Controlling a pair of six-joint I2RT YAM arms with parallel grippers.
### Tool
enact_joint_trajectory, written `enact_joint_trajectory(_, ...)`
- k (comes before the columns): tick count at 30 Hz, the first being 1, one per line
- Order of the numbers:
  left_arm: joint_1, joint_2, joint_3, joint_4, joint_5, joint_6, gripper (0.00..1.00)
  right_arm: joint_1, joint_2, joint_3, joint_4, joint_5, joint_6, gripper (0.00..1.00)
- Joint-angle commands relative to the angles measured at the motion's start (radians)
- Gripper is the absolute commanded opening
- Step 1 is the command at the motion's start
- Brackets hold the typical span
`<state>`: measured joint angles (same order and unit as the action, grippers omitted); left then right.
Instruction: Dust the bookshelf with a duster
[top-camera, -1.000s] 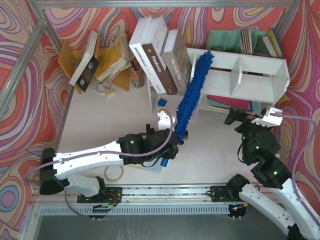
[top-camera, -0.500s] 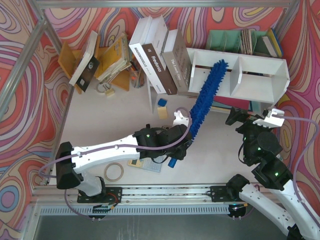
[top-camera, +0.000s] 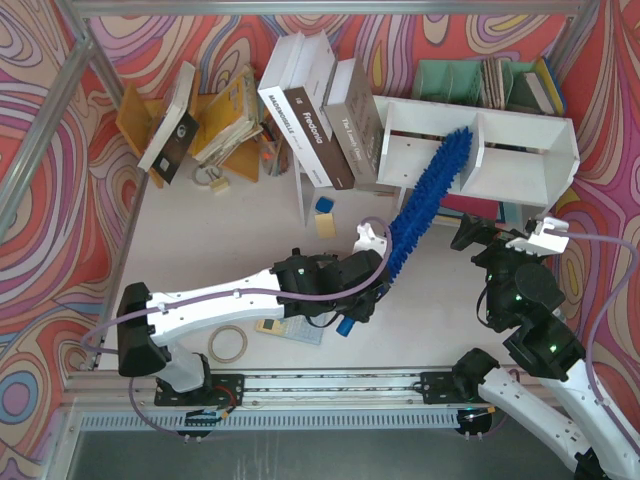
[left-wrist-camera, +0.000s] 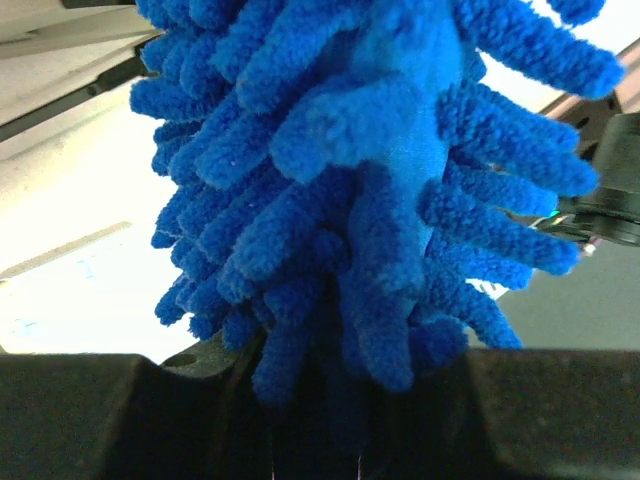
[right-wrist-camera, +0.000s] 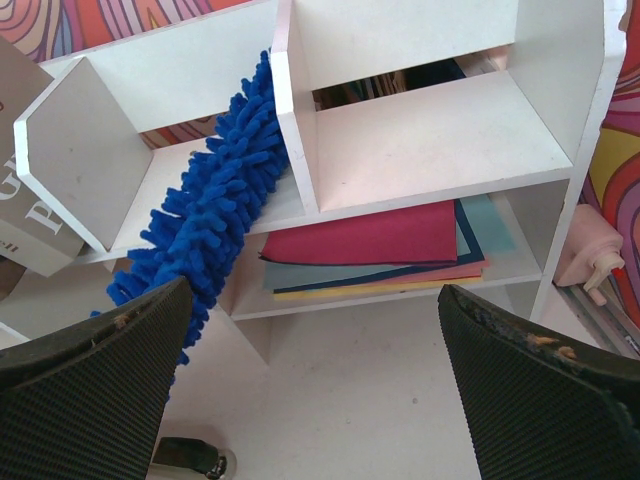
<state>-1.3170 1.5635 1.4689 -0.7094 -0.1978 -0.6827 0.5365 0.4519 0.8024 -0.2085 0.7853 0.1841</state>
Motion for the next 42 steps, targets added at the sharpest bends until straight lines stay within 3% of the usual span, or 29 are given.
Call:
enact_joint_trajectory(1,-0.007,-0.066,-0.051,-0.045,-0.113,0.001,0.0,0.0,-0.003,-0.011,0.003,0.004,0.018,0.99)
enact_joint_trajectory(8,0.002,-0.152,-0.124,-0.083,-0.226,-0.051,0.0,0.0,-0.009,-0.007,-0.006,0.006,0.018,0.99)
enact_joint_trajectory(16,-0.003,-0.063,-0.055,-0.025,-0.074,0.008,0.0,0.001,-0.013,-0.008,-0.01,0.005,0.024,0.99)
enact_joint_trajectory(27,-0.043,0.07,0.099,-0.065,-0.02,0.094,0.0,0.001,-0.029,-0.011,-0.01,0.011,0.024,0.99)
enact_joint_trajectory(42,-0.079,-0.145,-0.094,-0.126,0.029,0.081,0.0,0.001,-0.009,-0.012,0.004,0.012,0.019,0.99)
